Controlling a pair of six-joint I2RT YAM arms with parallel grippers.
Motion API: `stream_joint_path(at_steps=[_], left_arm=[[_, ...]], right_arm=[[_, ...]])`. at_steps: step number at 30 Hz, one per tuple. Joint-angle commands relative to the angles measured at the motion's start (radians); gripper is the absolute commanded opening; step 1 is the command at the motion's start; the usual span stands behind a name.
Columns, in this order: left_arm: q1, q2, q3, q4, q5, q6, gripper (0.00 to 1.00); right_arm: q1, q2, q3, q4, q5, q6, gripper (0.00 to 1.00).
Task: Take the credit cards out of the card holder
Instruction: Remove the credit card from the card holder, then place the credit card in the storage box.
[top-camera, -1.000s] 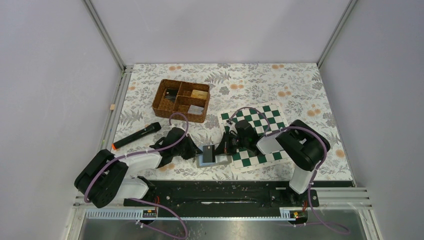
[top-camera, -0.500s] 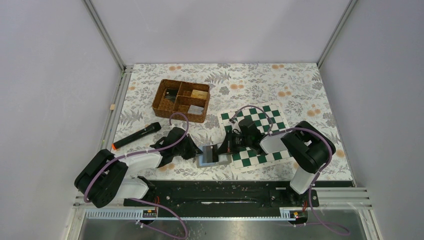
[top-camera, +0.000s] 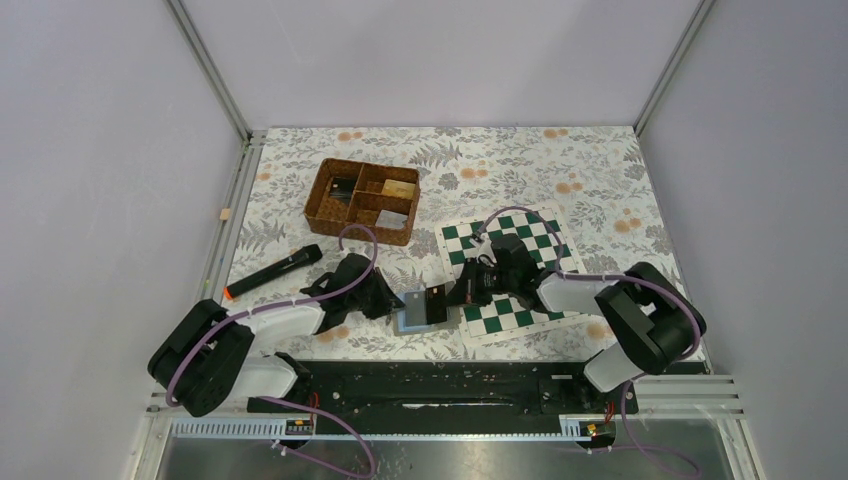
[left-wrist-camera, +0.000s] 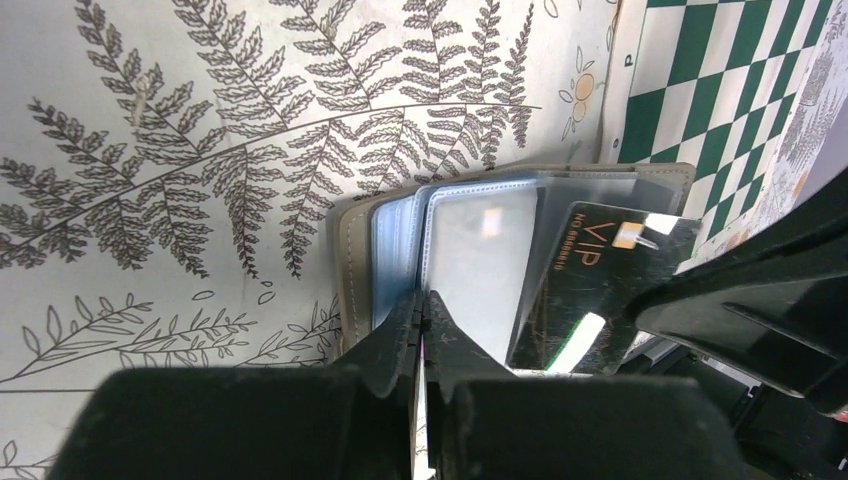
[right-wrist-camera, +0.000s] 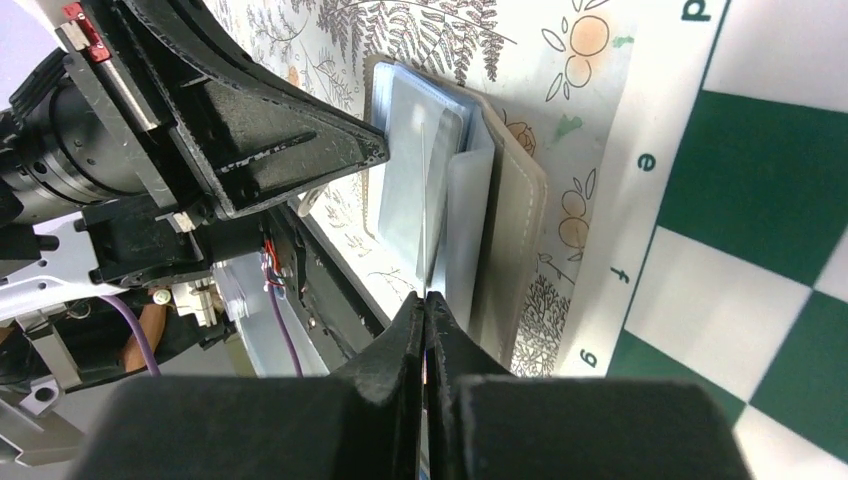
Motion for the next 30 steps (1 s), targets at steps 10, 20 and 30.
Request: stream_joint_path(at_steps=[10,20,30], left_arm=[[-0.010,-0.078,0.034,-0.304,-0.045,0.057,0.02],[-0.010,-0.209,0.069,-0.293,-0.015,0.056,0.24],[-0.011,-0.412,0.002,-0.079,0.089,0.063,0.49]], right_arm=[[-0.020,-0.185,-0.005,-0.181,0.069,-0.039,0.00],[-0.020,-0.237,-0.046,0.006,0.012,0.075,0.00],[-0.019,-0.156,-0.132,0.422,-0.056,0.303,0.00]])
